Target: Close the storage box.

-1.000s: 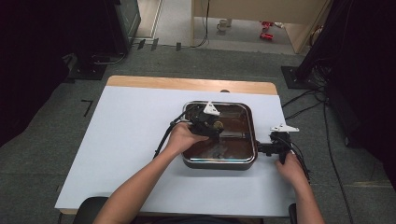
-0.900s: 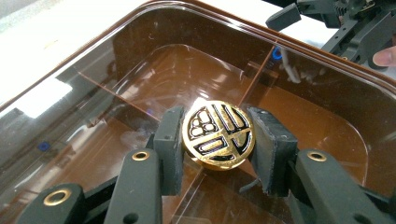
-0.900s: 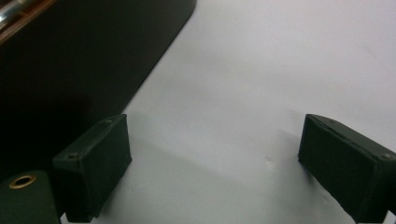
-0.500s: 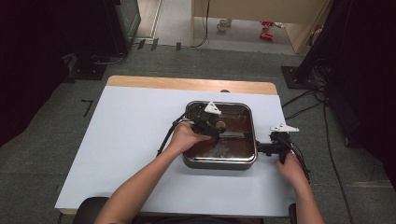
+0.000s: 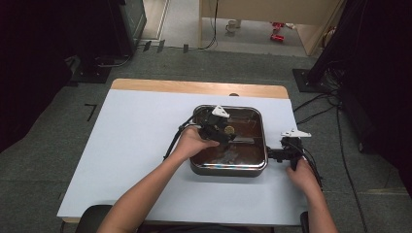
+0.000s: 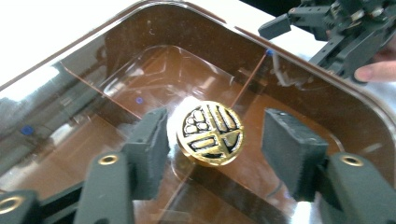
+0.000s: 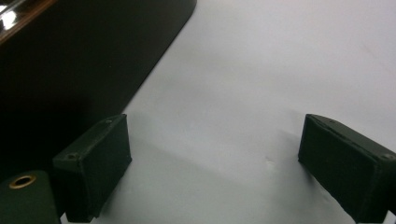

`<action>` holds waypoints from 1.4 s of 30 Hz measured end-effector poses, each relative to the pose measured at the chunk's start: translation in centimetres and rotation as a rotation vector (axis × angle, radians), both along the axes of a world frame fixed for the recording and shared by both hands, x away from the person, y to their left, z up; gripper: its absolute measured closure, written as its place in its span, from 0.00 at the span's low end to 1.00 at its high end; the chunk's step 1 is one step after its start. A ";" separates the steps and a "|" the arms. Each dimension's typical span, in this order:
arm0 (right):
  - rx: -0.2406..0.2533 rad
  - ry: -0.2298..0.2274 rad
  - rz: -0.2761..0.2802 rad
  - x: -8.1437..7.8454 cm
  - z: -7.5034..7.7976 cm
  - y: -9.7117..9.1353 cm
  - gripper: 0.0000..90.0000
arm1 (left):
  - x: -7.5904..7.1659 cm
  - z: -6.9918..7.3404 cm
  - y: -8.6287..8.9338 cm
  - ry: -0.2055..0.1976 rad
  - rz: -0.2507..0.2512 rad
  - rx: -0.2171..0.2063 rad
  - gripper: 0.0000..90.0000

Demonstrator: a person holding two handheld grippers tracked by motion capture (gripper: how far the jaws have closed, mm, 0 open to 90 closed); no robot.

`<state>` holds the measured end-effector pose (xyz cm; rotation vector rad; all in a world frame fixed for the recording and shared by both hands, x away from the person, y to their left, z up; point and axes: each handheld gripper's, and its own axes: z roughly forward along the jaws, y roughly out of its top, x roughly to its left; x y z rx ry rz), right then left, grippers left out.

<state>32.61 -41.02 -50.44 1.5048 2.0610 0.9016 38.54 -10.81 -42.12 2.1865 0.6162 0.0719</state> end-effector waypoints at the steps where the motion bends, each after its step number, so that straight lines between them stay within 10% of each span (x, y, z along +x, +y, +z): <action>1: 0.000 0.000 0.000 0.0 0.0 0.0 0.10 | -0.1 0.2 0.1 0.000 0.011 0.001 0.43; 10: 0.000 -0.003 0.000 0.0 0.0 0.0 0.10 | -0.8 1.8 1.9 0.037 0.032 0.004 0.28; 21: 0.000 0.002 -0.002 0.0 0.0 0.0 0.10 | -2.7 3.0 5.3 -0.028 0.077 -0.007 0.27; 42: -0.002 0.000 0.000 0.0 0.0 0.0 0.10 | -4.8 1.4 10.7 -0.070 0.157 -0.018 0.26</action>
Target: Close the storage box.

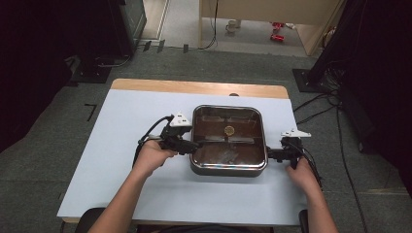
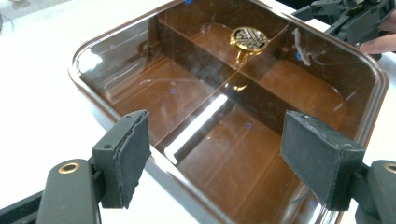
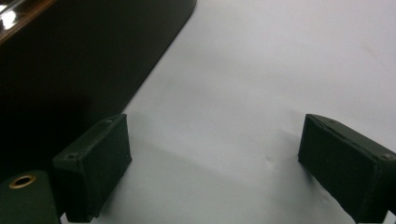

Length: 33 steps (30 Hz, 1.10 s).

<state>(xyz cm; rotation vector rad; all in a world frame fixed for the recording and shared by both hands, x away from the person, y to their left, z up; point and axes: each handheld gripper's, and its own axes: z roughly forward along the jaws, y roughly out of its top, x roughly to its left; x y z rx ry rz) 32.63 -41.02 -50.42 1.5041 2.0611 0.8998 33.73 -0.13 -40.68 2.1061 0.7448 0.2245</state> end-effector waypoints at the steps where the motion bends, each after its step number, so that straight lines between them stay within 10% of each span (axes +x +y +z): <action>1: 0.000 0.000 0.000 0.0 0.0 0.0 0.10 | 0.0 -0.1 0.3 -0.002 0.009 0.001 0.26; 22: 0.000 0.000 0.000 0.0 0.0 0.0 0.10 | -1.4 -3.6 6.6 -0.030 0.150 0.051 0.26; 33: 0.000 0.000 0.000 0.0 0.0 0.0 0.10 | -2.1 -6.6 7.5 0.038 0.233 0.109 0.26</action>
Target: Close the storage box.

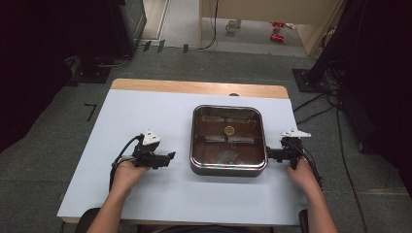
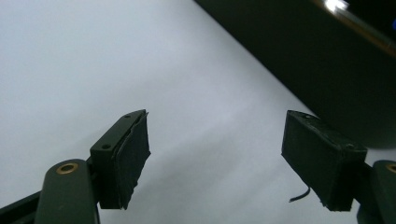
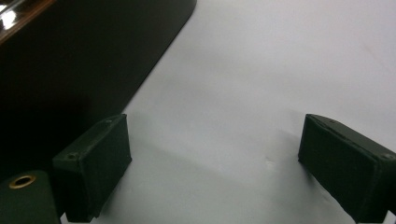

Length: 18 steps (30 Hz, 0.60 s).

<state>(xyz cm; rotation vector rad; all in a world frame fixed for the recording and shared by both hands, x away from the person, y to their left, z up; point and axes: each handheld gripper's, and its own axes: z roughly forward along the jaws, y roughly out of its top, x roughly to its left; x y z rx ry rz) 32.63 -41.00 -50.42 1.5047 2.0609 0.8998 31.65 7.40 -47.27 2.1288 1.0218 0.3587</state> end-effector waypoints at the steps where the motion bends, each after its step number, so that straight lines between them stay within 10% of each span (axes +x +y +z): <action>1: 0.000 0.000 0.000 0.0 0.0 0.0 0.10 | 0.0 0.0 0.0 0.000 0.000 0.000 0.26; 9: 0.000 0.000 0.000 0.0 0.0 0.0 0.10 | -0.7 -1.5 -0.9 0.056 -0.037 0.061 0.24; 18: 0.000 0.000 0.000 0.0 0.0 0.0 0.10 | -1.7 -2.4 -1.1 -0.026 -0.026 0.048 0.20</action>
